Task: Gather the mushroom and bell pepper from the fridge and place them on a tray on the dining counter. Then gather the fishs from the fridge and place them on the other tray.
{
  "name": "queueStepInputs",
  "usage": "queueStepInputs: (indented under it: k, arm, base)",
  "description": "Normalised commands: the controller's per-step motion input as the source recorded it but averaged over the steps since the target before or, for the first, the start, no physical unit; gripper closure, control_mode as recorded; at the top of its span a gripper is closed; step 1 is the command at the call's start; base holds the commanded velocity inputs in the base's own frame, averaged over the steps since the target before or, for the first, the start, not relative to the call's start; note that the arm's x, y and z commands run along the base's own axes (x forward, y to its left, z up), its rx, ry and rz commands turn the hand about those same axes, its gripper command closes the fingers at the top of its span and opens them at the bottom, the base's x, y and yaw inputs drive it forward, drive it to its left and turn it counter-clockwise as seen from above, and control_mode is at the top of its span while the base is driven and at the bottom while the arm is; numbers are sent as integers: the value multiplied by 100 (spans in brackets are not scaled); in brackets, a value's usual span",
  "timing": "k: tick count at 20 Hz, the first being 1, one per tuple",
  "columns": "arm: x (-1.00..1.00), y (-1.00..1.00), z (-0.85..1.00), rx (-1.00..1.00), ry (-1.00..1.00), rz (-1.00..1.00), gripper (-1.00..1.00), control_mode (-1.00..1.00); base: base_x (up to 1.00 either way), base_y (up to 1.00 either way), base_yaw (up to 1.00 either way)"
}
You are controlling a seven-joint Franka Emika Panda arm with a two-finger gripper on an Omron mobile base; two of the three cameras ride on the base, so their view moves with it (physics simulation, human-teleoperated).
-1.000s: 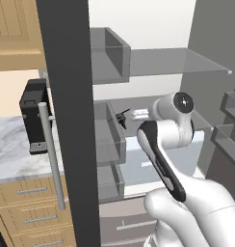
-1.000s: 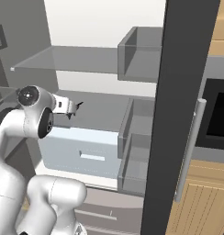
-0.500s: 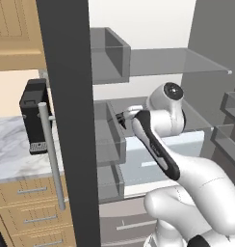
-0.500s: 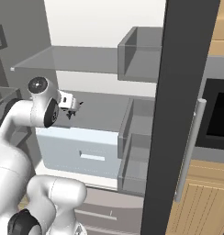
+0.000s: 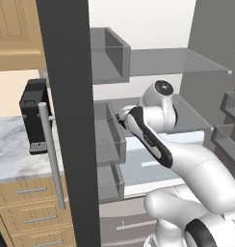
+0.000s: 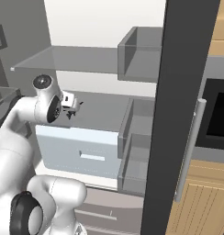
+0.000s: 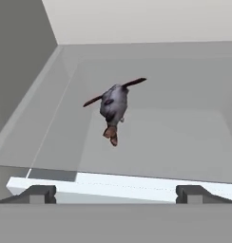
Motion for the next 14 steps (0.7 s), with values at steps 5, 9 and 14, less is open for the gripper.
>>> queueStepInputs:
  k: [5, 9, 14]
  arm:
    - [18, 10, -30, 0, 2, 0, -100, -100]
    - [19, 8, -19, 0, 4, 0, -100, -100]
    - [19, 6, -7, 0, 6, 0, -100, -100]
  base:
    - [0, 0, 0]
    - [0, 0, 0]
    - [0, 0, 0]
